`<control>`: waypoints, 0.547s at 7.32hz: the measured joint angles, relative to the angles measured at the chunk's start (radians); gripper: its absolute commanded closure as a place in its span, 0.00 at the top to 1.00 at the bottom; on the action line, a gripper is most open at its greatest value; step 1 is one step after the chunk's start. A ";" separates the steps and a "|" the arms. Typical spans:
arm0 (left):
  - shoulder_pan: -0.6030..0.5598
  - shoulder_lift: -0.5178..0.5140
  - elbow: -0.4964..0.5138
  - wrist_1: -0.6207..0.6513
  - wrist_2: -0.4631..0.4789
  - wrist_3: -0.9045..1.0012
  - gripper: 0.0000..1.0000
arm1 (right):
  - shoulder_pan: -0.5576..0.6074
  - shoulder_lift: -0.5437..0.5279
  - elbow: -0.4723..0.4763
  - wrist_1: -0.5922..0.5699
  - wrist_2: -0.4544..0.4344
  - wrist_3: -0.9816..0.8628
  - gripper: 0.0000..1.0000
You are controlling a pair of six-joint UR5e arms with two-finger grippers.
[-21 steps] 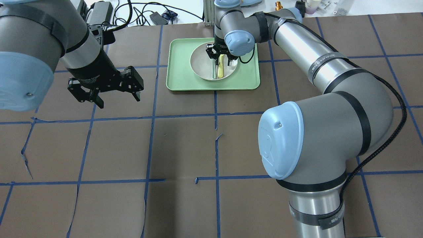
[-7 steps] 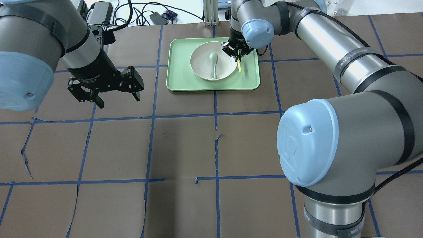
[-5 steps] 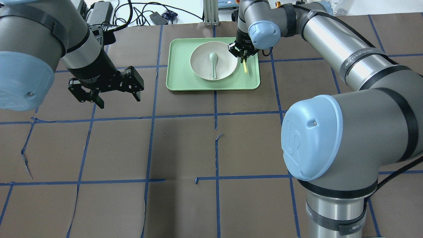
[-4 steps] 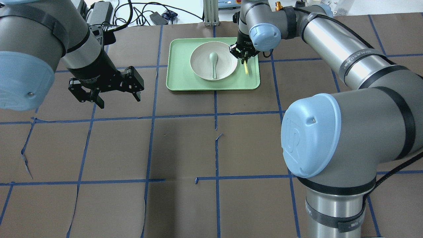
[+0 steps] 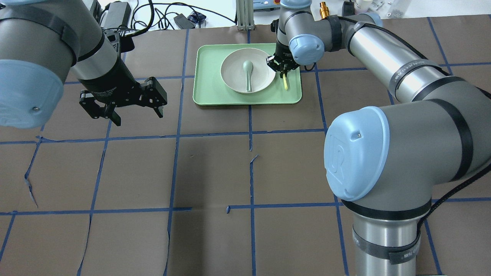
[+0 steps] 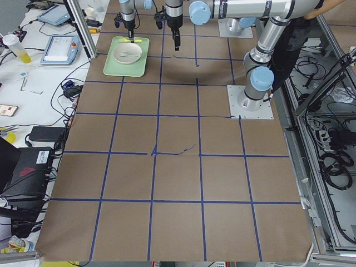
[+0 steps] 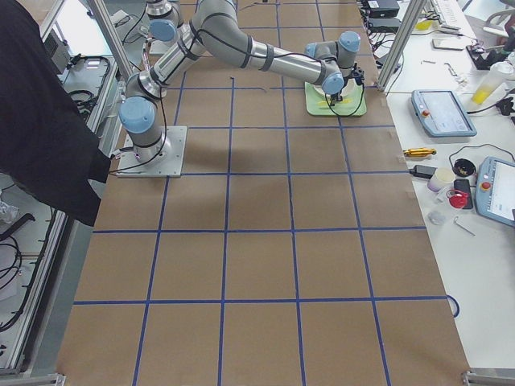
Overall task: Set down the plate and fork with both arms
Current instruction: 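Place the yellow fork on the tray beside the plate with the right gripper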
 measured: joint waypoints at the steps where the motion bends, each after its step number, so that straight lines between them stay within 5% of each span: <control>1: 0.000 0.000 0.000 0.000 0.000 0.000 1.00 | 0.000 -0.002 0.007 -0.001 0.000 -0.006 0.87; 4: 0.000 0.001 0.000 0.000 0.000 0.000 1.00 | 0.000 -0.005 0.013 -0.002 -0.004 -0.014 0.87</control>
